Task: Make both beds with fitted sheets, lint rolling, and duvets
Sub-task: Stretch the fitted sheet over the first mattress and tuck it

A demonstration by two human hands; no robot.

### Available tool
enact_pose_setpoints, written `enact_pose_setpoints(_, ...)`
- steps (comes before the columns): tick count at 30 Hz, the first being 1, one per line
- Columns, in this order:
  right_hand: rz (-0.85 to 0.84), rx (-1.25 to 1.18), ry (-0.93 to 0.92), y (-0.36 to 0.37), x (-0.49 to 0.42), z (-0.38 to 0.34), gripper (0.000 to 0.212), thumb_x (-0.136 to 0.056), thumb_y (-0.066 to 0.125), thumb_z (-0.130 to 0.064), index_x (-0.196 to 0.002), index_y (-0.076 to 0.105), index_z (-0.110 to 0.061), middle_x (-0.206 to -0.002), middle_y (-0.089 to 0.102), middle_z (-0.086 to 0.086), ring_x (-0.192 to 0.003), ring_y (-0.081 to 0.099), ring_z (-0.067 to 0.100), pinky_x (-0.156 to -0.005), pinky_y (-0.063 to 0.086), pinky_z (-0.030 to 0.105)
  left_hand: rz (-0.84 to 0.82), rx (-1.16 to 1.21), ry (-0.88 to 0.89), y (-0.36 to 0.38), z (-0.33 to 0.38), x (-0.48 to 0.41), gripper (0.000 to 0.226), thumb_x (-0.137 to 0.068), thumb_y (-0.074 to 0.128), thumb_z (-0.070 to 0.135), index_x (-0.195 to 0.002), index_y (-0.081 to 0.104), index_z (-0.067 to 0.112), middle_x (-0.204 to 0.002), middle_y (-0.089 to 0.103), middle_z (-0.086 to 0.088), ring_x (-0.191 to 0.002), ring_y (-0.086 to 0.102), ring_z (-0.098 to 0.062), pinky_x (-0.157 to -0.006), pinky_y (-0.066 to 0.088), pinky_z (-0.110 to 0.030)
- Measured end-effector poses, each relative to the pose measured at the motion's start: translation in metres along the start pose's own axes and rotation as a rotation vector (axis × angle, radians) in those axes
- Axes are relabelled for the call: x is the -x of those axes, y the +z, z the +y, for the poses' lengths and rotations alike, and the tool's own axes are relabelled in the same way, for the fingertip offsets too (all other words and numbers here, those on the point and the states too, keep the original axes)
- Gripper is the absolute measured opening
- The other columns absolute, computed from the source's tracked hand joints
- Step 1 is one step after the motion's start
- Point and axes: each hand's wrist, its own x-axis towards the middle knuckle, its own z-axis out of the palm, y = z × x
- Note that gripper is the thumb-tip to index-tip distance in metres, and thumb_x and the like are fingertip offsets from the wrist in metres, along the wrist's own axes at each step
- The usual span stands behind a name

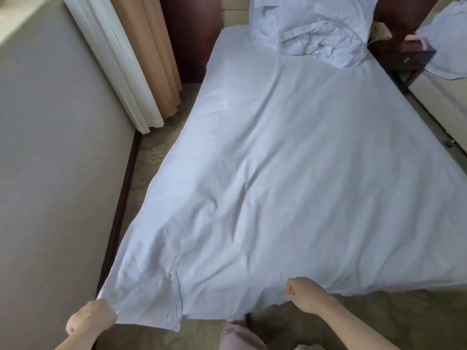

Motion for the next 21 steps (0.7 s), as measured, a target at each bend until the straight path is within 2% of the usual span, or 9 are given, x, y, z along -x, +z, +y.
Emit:
enact_pose_setpoints(2, 0.026, 0.008, 0.004, 0.003, 0.003, 0.003, 0.017, -0.099, 0.039, -0.020, -0.106, 0.053, -0.016, -0.104, 0.055, 0.000, -0.104, 0.057, 0.018, -0.093, 0.047, 0.027, -0.007, -0.018, 0.091, -0.001, 0.016, 0.013, 0.038, -0.089, 0.041, 0.035, -0.125, 0.053, 0.027, -0.125, 0.056, 0.004, -0.114, 0.055, -0.019, -0.091, 0.045, -0.033)
enact_pose_setpoints(4, 0.057, 0.004, 0.003, 0.007, 0.005, 0.008, 0.014, -0.099, 0.038, -0.021, -0.101, 0.051, -0.017, -0.101, 0.054, 0.000, -0.105, 0.057, 0.019, -0.091, 0.046, 0.027, -0.017, -0.036, 0.167, -0.001, 0.030, 0.017, 0.035, -0.091, 0.040, 0.030, -0.122, 0.053, 0.024, -0.125, 0.056, 0.003, -0.114, 0.055, -0.019, -0.088, 0.043, -0.030)
enact_pose_setpoints(8, 0.079, -0.017, 0.031, 0.011, 0.011, 0.019, 0.027, -0.099, 0.035, -0.018, -0.117, 0.055, -0.013, -0.120, 0.057, 0.004, -0.110, 0.055, 0.018, -0.093, 0.045, 0.027, -0.048, -0.035, 0.251, 0.001, 0.070, 0.031, 0.030, -0.090, 0.041, 0.027, -0.116, 0.055, 0.021, -0.121, 0.058, 0.002, -0.110, 0.056, -0.017, -0.078, 0.040, -0.027)
enact_pose_setpoints(11, 0.042, -0.052, 0.077, 0.013, 0.013, 0.027, 0.026, -0.098, 0.035, -0.015, -0.114, 0.055, -0.012, -0.118, 0.057, 0.004, -0.110, 0.054, 0.019, -0.091, 0.044, 0.027, -0.074, 0.030, 0.296, 0.006, 0.104, 0.042, 0.029, -0.088, 0.041, 0.025, -0.112, 0.057, 0.022, -0.117, 0.060, 0.004, -0.107, 0.057, -0.016, -0.077, 0.040, -0.027)
enact_pose_setpoints(14, 0.001, -0.099, 0.115, 0.018, 0.015, 0.038, 0.029, -0.092, 0.037, -0.010, -0.114, 0.056, -0.010, -0.122, 0.055, 0.006, -0.113, 0.052, 0.021, -0.095, 0.042, 0.030, -0.095, 0.066, 0.351, 0.012, 0.144, 0.056, 0.029, -0.088, 0.041, 0.024, -0.111, 0.059, 0.024, -0.119, 0.060, 0.005, -0.109, 0.057, -0.015, -0.079, 0.040, -0.025)
enact_pose_setpoints(16, -0.003, -0.130, 0.144, 0.021, 0.017, 0.048, 0.022, -0.092, 0.039, -0.013, -0.106, 0.056, -0.015, -0.121, 0.055, 0.003, -0.113, 0.052, 0.020, -0.094, 0.042, 0.030, -0.131, 0.086, 0.406, 0.016, 0.169, 0.065, 0.024, -0.087, 0.039, 0.022, -0.098, 0.061, 0.025, -0.114, 0.061, 0.005, -0.105, 0.058, -0.015, -0.078, 0.039, -0.025)
enact_pose_setpoints(18, 0.000, -0.168, 0.163, 0.025, 0.020, 0.058, 0.015, -0.093, 0.039, -0.015, -0.099, 0.049, -0.023, -0.118, 0.052, 0.001, -0.116, 0.050, 0.019, -0.092, 0.040, 0.029, -0.159, 0.086, 0.464, 0.021, 0.192, 0.074, 0.014, -0.085, 0.040, 0.023, -0.079, 0.053, 0.025, -0.104, 0.061, 0.005, -0.099, 0.058, -0.015, -0.078, 0.040, -0.026)
enact_pose_setpoints(21, 0.013, -0.226, 0.212, 0.027, 0.027, 0.077, 0.015, -0.095, 0.036, -0.016, -0.099, 0.048, -0.023, -0.114, 0.051, 0.001, -0.107, 0.050, 0.019, -0.087, 0.038, 0.029, -0.182, 0.088, 0.566, 0.030, 0.222, 0.086, 0.013, -0.081, 0.043, 0.032, -0.074, 0.051, 0.024, -0.100, 0.063, 0.006, -0.102, 0.060, -0.016, -0.076, 0.042, -0.027)
